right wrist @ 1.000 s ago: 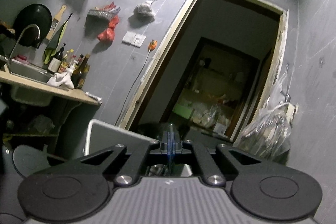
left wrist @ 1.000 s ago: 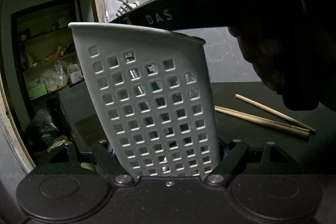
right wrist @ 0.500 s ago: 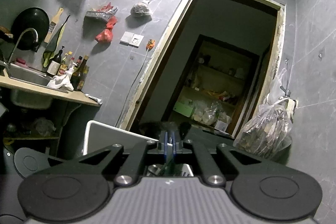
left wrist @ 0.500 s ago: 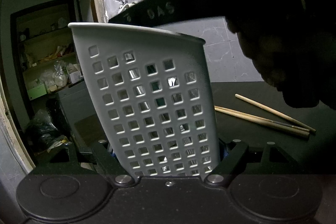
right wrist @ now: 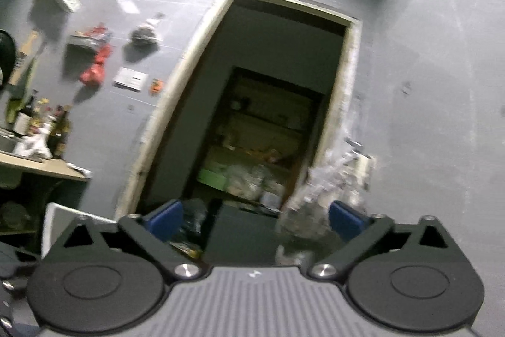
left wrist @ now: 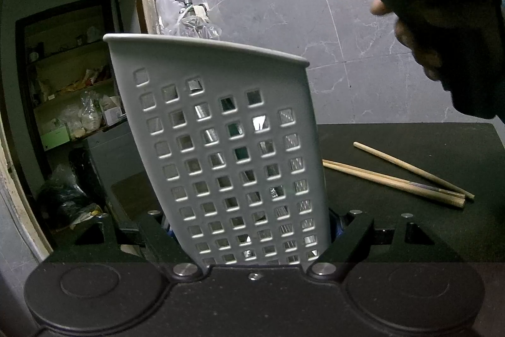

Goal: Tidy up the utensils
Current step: 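Move the right gripper back down to the utensil pile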

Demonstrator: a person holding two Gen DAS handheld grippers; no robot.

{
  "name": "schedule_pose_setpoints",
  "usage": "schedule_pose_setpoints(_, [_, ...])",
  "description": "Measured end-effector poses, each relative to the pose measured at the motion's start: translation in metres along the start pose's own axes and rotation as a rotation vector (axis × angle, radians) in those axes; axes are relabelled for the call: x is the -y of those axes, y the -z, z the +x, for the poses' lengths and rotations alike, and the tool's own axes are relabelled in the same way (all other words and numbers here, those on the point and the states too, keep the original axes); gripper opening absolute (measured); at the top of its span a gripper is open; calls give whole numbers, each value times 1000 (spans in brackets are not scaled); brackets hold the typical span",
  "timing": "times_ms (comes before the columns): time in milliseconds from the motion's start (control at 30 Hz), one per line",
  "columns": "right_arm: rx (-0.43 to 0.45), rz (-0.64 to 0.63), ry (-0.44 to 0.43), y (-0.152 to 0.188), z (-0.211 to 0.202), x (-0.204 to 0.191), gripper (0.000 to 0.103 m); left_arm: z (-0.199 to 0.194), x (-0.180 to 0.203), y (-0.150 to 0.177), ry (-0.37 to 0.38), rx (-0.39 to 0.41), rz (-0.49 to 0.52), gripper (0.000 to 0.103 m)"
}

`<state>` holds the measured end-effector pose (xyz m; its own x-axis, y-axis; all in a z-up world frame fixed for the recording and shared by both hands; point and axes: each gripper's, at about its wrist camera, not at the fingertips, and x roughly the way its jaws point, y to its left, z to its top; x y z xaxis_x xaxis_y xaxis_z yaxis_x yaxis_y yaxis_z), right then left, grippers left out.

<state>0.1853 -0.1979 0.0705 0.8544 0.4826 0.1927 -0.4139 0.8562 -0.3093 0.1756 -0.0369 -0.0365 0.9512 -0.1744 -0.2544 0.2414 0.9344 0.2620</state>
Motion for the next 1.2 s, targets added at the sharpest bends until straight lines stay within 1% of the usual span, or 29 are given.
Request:
schedule_pose_setpoints(133, [-90,29,59,16,3,14,103,-1,0,0,1,1,-1,81])
schedule_pose_setpoints(267, [-242,48,91,37,13,22,103,-1,-1,1,0,2,-2,81])
schedule_pose_setpoints(500, [-516,69,50,79,38,19,103,0,-1,2,0,6,0,81])
schedule_pose_setpoints(667, [-644,116,16,103,55,20,103,1,-4,3,4,5,2,81])
schedule_pose_setpoints(767, [-698,147,-2,111,67,23,103,3,-5,3,3,4,1,81])
schedule_pose_setpoints(867, [-730,158,-13,116,75,25,103,5,-6,3,6,2,1,81])
schedule_pose_setpoints(1000, [-757,173,4,119,93,27,103,5,-6,2,8,1,1,81])
schedule_pose_setpoints(1133, [-779,202,6,122,122,32,103,6,-7,2,9,-2,-2,81])
schedule_pose_setpoints(1200, [-789,198,25,125,137,32,103,6,-8,2,10,-2,-4,81])
